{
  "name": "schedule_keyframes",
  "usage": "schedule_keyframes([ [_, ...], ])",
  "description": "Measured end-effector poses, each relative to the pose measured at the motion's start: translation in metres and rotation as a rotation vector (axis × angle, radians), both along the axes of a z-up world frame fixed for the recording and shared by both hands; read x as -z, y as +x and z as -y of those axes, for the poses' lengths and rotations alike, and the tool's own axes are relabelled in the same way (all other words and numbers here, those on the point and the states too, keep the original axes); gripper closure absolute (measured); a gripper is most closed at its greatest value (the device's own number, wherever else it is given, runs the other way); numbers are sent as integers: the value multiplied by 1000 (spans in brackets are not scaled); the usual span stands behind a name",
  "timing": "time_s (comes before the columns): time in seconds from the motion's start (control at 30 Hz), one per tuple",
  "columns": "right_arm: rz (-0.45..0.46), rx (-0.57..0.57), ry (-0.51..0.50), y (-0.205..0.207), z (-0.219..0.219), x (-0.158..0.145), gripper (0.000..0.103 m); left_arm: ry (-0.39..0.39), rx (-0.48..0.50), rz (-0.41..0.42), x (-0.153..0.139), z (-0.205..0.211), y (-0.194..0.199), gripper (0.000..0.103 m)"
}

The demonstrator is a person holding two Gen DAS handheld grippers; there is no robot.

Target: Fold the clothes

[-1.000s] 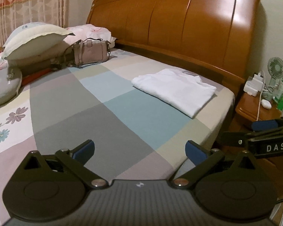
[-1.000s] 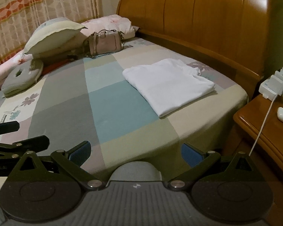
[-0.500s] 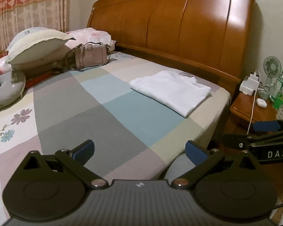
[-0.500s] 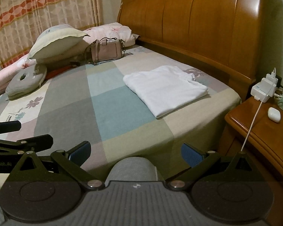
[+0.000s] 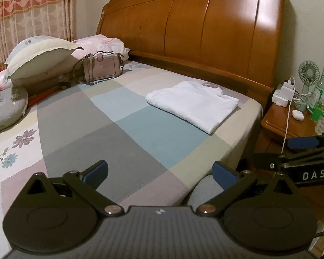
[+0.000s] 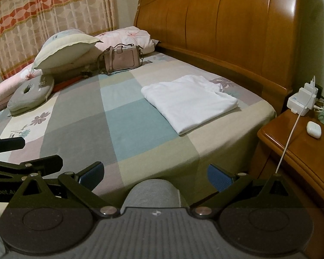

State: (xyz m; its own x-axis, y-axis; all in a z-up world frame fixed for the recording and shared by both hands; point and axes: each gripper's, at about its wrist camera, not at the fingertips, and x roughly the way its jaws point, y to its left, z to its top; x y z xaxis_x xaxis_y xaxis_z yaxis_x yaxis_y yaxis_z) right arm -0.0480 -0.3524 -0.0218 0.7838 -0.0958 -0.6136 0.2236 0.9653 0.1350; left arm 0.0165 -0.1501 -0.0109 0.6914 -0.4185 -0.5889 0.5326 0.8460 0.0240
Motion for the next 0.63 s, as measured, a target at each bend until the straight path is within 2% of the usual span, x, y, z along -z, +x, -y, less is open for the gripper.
schedule_keyframes([
  [0.63,-4,-6,-2,-1,-4,0,0,-6,-3,6,-3,-3,-1,1],
])
